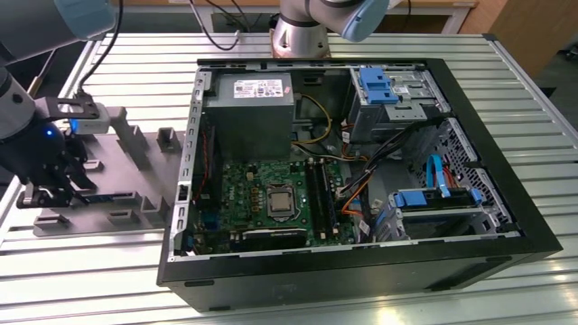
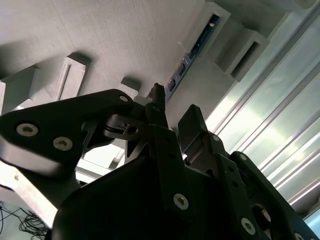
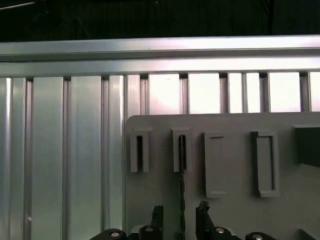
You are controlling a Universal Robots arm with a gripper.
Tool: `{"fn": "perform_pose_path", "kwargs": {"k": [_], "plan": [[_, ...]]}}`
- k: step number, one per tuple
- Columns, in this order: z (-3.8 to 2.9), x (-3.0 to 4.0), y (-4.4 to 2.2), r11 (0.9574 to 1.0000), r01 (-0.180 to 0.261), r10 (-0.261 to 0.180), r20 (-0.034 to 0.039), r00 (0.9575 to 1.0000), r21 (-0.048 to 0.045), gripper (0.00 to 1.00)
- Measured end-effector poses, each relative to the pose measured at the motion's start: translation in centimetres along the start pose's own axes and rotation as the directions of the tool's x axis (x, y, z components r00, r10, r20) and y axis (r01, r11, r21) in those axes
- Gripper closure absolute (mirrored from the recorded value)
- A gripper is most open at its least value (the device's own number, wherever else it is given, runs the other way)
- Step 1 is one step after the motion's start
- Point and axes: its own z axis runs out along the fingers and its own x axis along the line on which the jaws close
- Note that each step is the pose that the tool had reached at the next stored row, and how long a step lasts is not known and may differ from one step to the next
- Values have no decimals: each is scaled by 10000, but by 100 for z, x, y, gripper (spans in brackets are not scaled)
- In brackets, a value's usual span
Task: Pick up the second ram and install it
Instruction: 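Pick up the second ram and move it above second insertion slot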
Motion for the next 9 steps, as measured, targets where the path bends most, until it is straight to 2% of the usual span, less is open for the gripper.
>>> {"fn": "perform_pose_path", "kwargs": {"k": [9], "plan": [[77, 1, 2, 10000, 1, -1, -1, 10000, 16, 61]]}}
